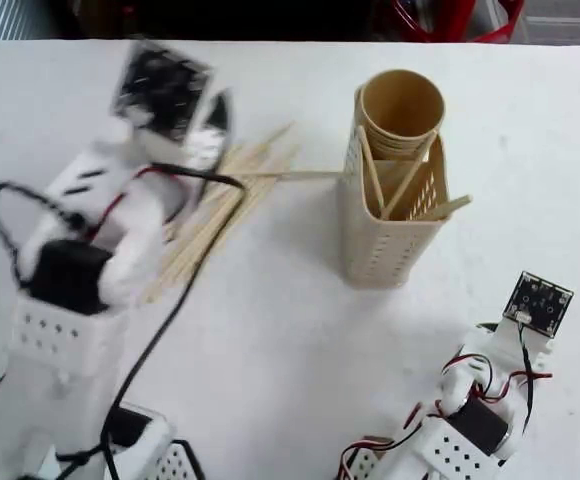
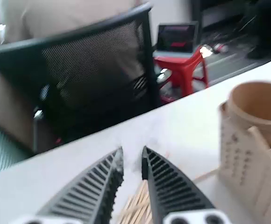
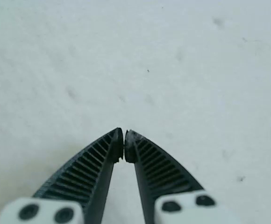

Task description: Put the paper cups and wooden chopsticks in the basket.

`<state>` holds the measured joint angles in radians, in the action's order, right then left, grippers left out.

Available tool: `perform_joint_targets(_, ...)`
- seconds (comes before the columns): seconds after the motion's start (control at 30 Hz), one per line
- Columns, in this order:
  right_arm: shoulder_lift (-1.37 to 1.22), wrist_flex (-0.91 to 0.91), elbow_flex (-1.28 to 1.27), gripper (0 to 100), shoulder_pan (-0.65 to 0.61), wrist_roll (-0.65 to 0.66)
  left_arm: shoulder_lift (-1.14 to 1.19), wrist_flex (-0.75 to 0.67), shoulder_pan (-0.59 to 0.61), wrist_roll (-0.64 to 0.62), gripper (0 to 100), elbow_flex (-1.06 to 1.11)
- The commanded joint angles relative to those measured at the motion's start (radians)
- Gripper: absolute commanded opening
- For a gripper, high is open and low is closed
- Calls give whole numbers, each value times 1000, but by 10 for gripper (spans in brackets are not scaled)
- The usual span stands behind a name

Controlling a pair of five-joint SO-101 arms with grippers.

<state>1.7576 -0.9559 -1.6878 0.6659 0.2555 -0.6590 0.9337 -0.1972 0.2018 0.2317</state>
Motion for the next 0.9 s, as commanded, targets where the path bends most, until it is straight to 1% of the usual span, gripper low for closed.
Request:
perform_joint_targets(0.0,1,-22,-6,24,-27,12,-143,86,272,-9,86,273)
perform_joint_targets(0.07,1,-24,-6,25,-74,11,-160,40,360,-9,87,443)
perform_joint_targets(0.17,1,-31,-6,24,-150,12,-160,-114,460,-12,88,663)
perform_joint_targets(0.23,1,-22,-3,24,-219,14,-159,-213,522,-52,90,758)
perform_joint_targets(0.27,1,-13,-3,24,-249,15,-159,-236,559,-71,90,772)
perform_joint_targets(0.3,1,2,0,24,-275,31,-159,-238,596,-84,90,770)
perform_joint_targets(0.33,1,27,6,24,-292,81,-156,-232,624,-94,90,761)
perform_joint_targets(0.43,1,54,74,24,-331,308,-93,-206,642,-95,90,733)
perform_joint_targets(0.5,-5,24,161,24,-369,318,2,-230,642,-95,90,706)
perform_joint_targets(0.57,-8,-58,276,24,-400,302,122,-250,648,-95,90,652)
perform_joint_targets(0.63,-10,-143,390,24,-461,302,255,-238,674,-95,90,566)
perform_joint_targets(0.7,-10,-214,485,24,-542,302,381,-209,694,-104,90,473)
perform_joint_targets(0.8,-12,-274,585,24,-685,302,538,-135,697,-184,90,341)
perform_joint_targets(0.87,-27,-309,637,24,-754,292,611,-94,697,-203,90,275)
